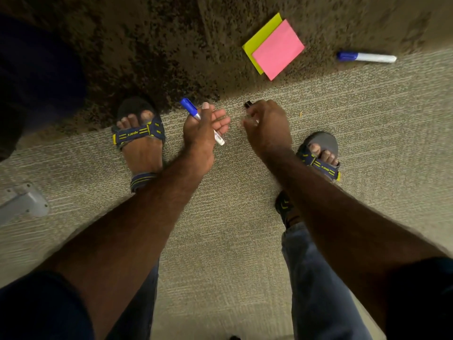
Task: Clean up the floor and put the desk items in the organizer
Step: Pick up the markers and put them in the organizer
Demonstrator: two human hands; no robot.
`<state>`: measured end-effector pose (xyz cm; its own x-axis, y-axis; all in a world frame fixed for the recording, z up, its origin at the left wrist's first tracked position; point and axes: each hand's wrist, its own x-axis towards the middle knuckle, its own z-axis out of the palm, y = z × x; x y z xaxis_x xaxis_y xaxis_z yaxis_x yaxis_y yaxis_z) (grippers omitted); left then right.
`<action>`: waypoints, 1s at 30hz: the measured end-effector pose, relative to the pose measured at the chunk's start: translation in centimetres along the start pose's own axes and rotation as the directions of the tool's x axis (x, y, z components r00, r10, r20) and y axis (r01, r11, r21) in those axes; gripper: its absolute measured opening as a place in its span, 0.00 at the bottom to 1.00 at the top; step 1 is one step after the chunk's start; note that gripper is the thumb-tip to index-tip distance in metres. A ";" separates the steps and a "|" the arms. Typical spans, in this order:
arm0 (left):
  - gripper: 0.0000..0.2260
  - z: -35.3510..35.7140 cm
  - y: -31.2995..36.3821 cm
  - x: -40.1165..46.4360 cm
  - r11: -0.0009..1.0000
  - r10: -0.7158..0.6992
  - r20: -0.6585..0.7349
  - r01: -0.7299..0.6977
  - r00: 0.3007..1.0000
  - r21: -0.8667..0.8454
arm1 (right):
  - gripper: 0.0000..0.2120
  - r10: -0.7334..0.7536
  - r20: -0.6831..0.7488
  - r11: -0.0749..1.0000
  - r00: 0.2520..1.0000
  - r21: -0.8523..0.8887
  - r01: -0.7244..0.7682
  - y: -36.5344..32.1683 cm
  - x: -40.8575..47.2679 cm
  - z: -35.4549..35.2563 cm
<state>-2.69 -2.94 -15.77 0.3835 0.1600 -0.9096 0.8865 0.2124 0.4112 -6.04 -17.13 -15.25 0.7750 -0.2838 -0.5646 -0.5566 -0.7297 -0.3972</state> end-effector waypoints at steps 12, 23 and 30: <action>0.14 1.1 -1.3 -0.8 0.990 -0.081 0.138 0.063 0.987 0.128 | 0.07 0.090 0.098 0.996 0.991 -0.026 -0.088 1.4 1.7 -0.2; 0.15 2.3 1.1 -1.6 0.996 -0.091 0.323 0.090 0.942 0.018 | 0.06 -0.194 0.093 0.971 0.976 0.156 0.179 -3.2 0.8 -2.9; 0.08 2.5 1.6 -1.3 0.999 -0.042 0.425 0.044 0.904 0.004 | 0.09 -0.148 -0.043 0.969 0.988 0.192 0.154 0.1 3.3 -6.4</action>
<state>-1.14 -5.24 -14.14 0.4200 -0.2744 -0.8650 0.9036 0.2152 0.3705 -1.60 -22.10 -12.54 0.8610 -0.1988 -0.4681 -0.4778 -0.6315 -0.6107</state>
